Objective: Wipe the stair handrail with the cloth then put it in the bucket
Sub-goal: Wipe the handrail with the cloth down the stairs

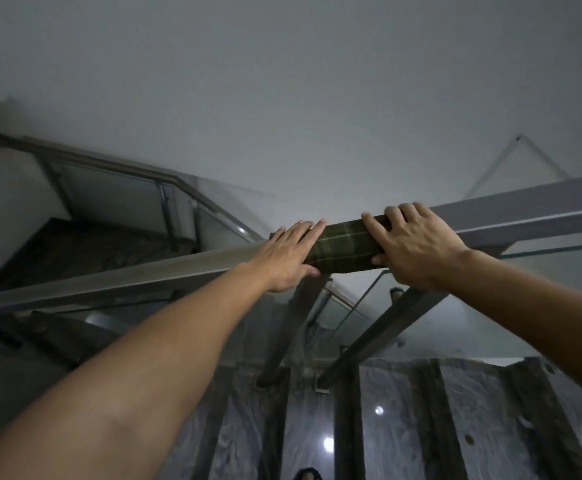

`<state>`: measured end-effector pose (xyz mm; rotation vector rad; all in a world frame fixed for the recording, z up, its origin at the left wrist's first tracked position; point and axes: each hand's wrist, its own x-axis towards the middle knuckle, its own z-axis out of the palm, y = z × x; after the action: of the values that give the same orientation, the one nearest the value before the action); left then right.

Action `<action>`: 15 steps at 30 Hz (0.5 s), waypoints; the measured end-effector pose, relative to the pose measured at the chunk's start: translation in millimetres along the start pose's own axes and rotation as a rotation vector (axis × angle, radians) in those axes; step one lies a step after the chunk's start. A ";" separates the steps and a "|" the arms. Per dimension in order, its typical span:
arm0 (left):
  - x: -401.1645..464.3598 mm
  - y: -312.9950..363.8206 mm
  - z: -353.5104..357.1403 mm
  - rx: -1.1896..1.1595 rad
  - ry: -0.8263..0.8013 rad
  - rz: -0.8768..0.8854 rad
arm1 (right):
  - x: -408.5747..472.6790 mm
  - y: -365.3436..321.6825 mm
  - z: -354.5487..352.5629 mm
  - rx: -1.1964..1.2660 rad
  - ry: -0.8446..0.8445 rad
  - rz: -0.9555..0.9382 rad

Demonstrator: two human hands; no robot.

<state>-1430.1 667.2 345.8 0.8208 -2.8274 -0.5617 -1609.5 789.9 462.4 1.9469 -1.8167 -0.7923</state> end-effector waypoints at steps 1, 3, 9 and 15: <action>-6.2 -14.9 3.2 0.000 -0.004 -0.008 | 9.2 -13.3 0.2 0.004 -0.003 -0.005; -19.0 -43.1 9.5 0.001 -0.006 -0.027 | 26.4 -39.9 -1.8 0.002 -0.001 -0.016; -56.0 -128.7 27.2 -0.004 -0.028 -0.057 | 78.1 -118.4 -13.6 0.008 -0.022 -0.045; -92.0 -215.5 50.3 -0.017 0.002 -0.084 | 128.0 -197.0 -21.7 0.035 0.008 -0.081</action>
<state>-1259.8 564.5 212.2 0.9407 -2.7934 -0.5953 -1439.4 682.2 339.3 2.0539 -1.7683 -0.7811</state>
